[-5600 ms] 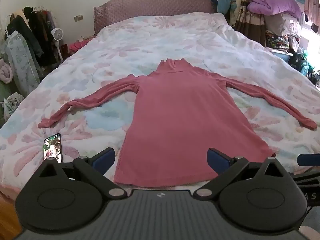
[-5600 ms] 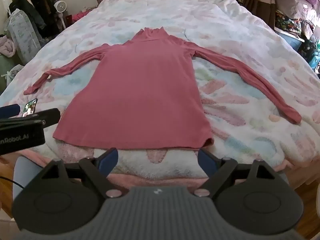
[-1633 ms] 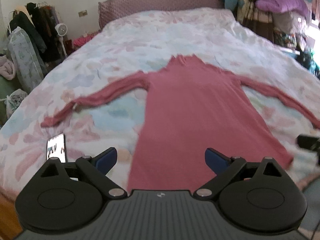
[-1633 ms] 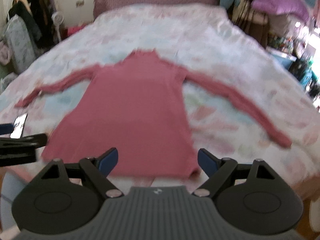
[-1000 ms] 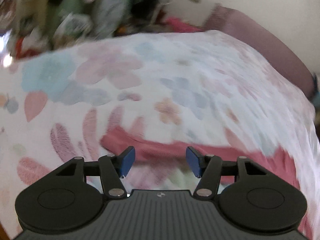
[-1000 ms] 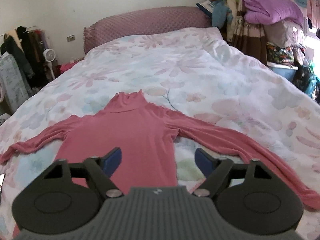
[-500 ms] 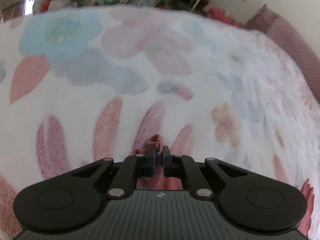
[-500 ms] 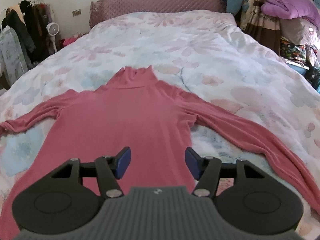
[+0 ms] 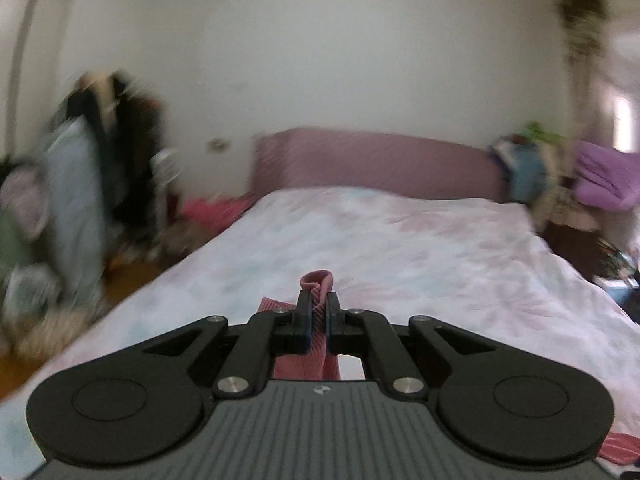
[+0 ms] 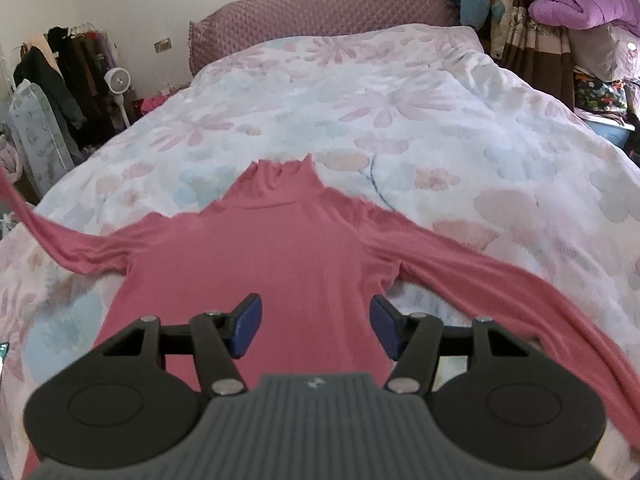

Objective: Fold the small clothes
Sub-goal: 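Lift the sleeve with the left gripper, lay it across the body, open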

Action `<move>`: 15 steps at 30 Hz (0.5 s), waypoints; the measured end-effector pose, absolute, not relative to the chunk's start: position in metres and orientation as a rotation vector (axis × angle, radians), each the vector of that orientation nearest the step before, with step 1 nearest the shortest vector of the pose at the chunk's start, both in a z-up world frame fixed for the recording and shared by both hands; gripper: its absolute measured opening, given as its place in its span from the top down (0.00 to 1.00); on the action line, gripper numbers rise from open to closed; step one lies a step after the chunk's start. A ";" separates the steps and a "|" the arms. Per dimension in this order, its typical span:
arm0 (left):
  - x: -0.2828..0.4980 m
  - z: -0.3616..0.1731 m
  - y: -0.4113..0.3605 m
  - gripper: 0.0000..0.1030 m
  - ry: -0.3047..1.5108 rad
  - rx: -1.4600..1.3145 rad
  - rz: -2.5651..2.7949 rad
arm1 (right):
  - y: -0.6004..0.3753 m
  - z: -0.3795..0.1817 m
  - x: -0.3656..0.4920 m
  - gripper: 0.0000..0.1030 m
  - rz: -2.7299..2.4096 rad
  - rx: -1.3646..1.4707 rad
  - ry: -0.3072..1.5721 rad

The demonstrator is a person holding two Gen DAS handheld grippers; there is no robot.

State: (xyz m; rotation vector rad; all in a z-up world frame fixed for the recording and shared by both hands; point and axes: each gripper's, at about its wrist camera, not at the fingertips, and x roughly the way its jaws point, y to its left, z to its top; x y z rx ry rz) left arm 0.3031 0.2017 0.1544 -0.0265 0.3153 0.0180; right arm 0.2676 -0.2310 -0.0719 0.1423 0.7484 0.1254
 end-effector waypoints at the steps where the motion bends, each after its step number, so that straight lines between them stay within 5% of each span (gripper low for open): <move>1: 0.310 0.159 0.182 0.95 0.312 0.004 -0.006 | -0.234 -0.068 0.268 0.45 0.134 0.145 0.742; 9: 0.375 0.157 -0.005 0.95 0.353 0.140 -0.327 | -0.266 -0.047 0.270 0.45 0.133 0.142 0.696; 15: 0.419 0.072 -0.110 0.95 0.539 0.226 -0.549 | -0.295 -0.062 0.282 0.45 0.086 0.159 0.731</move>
